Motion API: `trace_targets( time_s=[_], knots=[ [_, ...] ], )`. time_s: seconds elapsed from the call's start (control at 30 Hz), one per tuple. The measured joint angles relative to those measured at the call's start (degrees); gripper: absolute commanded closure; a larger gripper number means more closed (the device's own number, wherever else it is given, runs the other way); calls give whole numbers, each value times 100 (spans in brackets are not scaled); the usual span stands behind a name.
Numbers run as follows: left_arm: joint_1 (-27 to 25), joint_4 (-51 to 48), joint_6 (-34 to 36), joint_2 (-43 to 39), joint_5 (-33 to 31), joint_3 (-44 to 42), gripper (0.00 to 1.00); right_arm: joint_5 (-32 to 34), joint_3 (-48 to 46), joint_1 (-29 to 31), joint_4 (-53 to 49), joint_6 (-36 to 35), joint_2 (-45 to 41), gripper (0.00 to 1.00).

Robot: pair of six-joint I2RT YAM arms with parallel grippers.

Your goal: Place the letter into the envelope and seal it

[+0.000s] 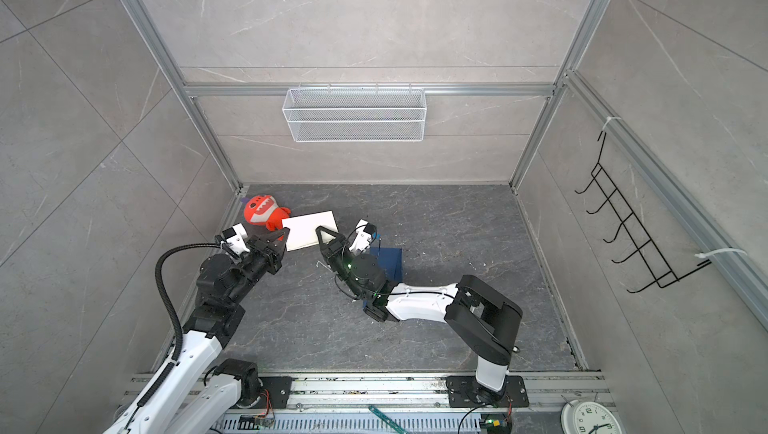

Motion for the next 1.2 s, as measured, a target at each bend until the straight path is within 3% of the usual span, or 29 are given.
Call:
trace_targets(
  time_s=[0.07,0.17,0.33,0.43,0.7,0.93,1.2],
  knots=[
    [0,11,17,0,2,-2,100,50,13,0,-2,-2,33,100],
    [0,44,66,2,9,-22,97,87,13,9,-7,11,44,100],
    [0,-24,487,105,125,-15,47,74,-57,-63,-44,-63,22,100],
    [0,-459,1078,201,236,146,36,-76,-365,-275,-291,-214,-201,100],
    [-262,-1375,2603,577,629,796,28,-1150,-1364,-1631,-1921,-946,-1956,100],
    [-1600,-1998,3574,1246,420,1008,25,-2107,-1414,-2726,-4299,-2282,-3552,100],
    [-2553,-2050,3853,2284,179,1117,26,-2959,-1036,-3346,-6341,-3681,-3488,100]
  ],
)
